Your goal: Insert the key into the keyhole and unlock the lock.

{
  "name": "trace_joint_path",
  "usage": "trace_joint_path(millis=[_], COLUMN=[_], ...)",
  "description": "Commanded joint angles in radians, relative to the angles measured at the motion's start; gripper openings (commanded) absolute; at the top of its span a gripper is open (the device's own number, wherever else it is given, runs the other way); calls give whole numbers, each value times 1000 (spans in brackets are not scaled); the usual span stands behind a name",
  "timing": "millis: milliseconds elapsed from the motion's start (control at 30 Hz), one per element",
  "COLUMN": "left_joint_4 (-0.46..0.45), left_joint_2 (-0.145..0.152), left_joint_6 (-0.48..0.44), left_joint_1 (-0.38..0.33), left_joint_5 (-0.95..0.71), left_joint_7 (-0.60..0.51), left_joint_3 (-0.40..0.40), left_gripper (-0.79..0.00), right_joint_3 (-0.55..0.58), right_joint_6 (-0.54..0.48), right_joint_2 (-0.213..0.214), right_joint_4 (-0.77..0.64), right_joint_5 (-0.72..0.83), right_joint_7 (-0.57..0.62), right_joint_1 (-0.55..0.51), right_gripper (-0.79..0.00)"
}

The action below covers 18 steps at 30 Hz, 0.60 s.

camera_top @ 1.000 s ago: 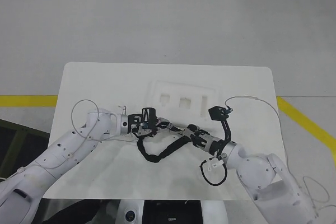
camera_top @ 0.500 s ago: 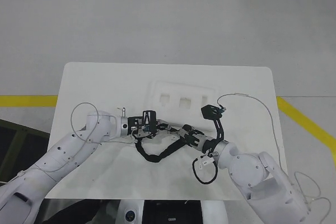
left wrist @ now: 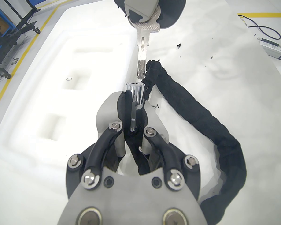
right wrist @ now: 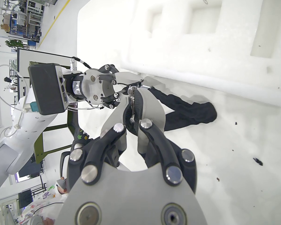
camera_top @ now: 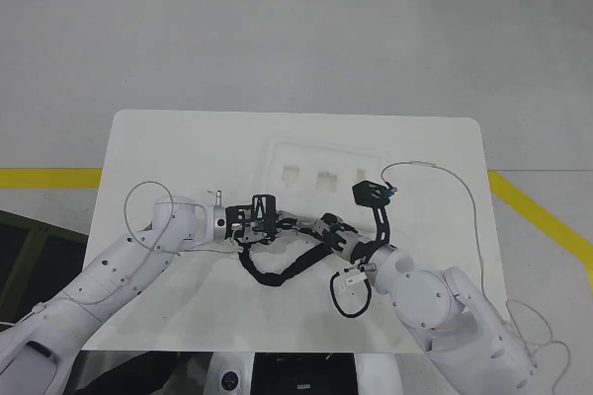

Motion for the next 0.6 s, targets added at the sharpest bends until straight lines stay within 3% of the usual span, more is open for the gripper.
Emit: trace_joint_path(millis=[0,567], left_joint_4=[0,0], left_joint_2=[0,0], left_joint_6=[0,0], left_joint_1=[0,0], left_joint_5=[0,0], left_joint_7=[0,0], left_joint_3=[0,0], left_gripper=[-785,-785], right_joint_3=[-4,-26], right_joint_6=[10,33], right_joint_2=[-2,-21], right_joint_4=[2,32], right_joint_5=[-10,-26], right_joint_7=[-5,-5], right_joint_1=[3,28], right_gripper=[-785,-785])
